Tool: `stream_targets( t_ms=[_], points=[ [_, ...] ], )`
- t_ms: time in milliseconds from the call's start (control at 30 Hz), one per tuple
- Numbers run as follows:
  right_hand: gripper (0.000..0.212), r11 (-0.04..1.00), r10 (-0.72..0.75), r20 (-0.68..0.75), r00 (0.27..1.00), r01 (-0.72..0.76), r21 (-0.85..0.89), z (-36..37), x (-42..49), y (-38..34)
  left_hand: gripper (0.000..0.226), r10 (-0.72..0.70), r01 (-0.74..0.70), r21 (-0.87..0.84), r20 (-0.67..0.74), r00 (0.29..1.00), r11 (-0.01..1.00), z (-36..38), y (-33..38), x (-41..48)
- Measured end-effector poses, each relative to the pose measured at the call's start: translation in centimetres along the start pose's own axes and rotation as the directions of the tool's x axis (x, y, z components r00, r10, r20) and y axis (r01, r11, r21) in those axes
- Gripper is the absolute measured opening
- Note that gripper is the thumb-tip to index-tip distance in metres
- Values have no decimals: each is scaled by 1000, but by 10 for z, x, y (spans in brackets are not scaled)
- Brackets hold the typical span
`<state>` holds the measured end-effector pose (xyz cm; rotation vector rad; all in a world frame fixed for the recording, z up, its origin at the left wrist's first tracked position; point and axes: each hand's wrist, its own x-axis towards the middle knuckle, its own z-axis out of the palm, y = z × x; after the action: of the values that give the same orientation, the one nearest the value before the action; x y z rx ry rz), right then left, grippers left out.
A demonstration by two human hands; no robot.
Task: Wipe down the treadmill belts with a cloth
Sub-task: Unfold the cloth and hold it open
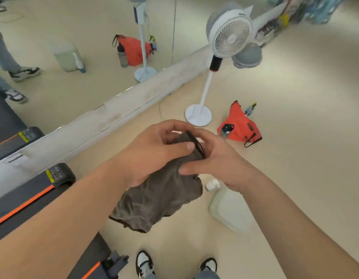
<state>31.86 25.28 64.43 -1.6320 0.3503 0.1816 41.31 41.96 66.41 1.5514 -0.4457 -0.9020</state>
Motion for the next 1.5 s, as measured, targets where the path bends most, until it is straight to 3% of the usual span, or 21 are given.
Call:
stream_targets(
  t_ms=[67, 133, 233, 333, 467, 567, 667, 733, 800, 933, 1067, 1233, 1367, 1433, 1500],
  points=[
    [46, 996, 70, -94, 993, -74, -42, -39, -21, 10, 53, -33, 35, -37, 42, 999, 999, 21, -2, 16],
    [29, 991, 133, -146, 980, -127, 46, -73, -42, 24, 66, -141, 138, 29, 200, 970, 990, 54, -15, 31],
    [37, 965, 184, -198, 963, -139, 221, -118, -71, 44, 52, -333, 233, 265, 447, 830, 936, 129, -50, 56],
    [50, 953, 216, -252, 943, -147, 266, -167, -107, 62, 42, -405, 142, 518, 440, 801, 844, 200, -77, 86],
    [33, 931, 222, -487, 844, -36, 363, -248, -151, 77, 13, -368, -96, 803, 372, 852, 588, 266, -81, 129],
    [34, 981, 183, -685, 706, -83, 177, -309, -173, 105, 20, -296, -102, 792, 340, 893, 602, 290, -72, 159],
    [37, 969, 232, -756, 612, -210, 128, -356, -182, 146, 18, -284, -21, 685, 329, 901, 728, 303, -55, 190],
    [35, 944, 325, -719, 615, -255, 208, -375, -180, 166, 17, -285, 63, 590, 291, 913, 805, 315, -42, 211],
    [34, 917, 395, -675, 623, -221, 332, -382, -170, 176, 18, -267, 63, 576, 277, 923, 815, 321, -30, 233],
    [48, 853, 458, -612, 645, -126, 506, -391, -143, 167, 23, -269, 6, 666, 292, 918, 746, 321, -4, 270],
    [51, 819, 494, -620, 609, -85, 568, -395, -122, 162, 42, -256, 24, 718, 216, 942, 696, 308, 8, 302],
    [46, 864, 422, -667, 614, -49, 501, -405, -117, 161, 19, -168, -138, 767, 305, 937, 627, 298, 19, 328],
    [37, 922, 286, -707, 647, 16, 387, -415, -122, 157, 28, -95, -273, 779, 390, 916, 564, 298, 26, 337],
    [33, 957, 243, -726, 643, -37, 288, -419, -124, 155, 18, -109, -235, 754, 375, 921, 613, 299, 28, 341],
    [42, 981, 191, -734, 652, -94, 172, -422, -128, 156, 26, -137, -181, 755, 338, 931, 630, 300, 31, 343]
  ],
)
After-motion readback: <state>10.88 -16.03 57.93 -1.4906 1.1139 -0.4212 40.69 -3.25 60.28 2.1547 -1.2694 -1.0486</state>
